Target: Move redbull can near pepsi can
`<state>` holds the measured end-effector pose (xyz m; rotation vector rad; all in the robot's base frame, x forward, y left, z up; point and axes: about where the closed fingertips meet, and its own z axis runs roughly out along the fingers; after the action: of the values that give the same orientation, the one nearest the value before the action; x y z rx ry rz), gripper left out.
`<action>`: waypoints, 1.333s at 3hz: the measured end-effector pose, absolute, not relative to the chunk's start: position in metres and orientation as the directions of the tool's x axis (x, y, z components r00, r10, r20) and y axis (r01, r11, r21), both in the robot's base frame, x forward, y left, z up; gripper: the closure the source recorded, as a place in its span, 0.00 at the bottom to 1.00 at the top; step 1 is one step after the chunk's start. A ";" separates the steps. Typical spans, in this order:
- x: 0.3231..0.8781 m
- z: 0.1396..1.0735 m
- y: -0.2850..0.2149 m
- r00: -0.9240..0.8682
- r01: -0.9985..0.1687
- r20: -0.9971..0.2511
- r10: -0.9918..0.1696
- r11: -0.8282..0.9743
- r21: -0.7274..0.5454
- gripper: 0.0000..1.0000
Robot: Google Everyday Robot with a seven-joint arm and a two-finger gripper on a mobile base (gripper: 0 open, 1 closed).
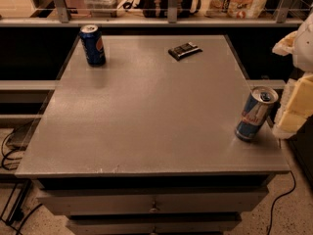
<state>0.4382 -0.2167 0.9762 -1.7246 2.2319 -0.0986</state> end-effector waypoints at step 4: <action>0.464 0.939 -0.214 -0.267 -0.910 -0.266 -0.926 0.333 -0.246 0.00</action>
Offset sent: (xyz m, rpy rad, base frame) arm 0.0230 0.0098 -0.0191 0.0725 -0.0534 -0.0443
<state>0.4644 -0.2142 0.9391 -1.6277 2.2447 -0.0613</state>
